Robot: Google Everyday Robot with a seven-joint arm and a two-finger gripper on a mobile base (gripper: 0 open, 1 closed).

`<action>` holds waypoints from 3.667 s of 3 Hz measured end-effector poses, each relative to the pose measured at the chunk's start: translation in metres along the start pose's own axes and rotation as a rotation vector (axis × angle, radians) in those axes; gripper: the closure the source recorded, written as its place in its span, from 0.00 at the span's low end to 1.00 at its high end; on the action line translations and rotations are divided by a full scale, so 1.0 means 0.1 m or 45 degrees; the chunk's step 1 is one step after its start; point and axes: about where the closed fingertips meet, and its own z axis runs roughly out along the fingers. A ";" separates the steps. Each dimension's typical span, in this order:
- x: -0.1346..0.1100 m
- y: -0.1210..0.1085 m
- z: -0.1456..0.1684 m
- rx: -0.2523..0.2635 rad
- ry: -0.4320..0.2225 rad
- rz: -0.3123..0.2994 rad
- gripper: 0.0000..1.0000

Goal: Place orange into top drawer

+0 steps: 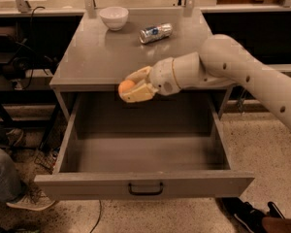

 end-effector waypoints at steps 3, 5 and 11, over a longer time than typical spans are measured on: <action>0.87 0.83 0.38 -0.100 0.006 0.114 1.00; 1.34 0.49 0.65 0.197 0.014 0.201 1.00; 1.80 0.24 1.16 0.314 0.093 0.334 0.28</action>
Offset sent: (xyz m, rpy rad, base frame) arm -0.0959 0.0064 -0.1042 0.0119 0.1421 0.0735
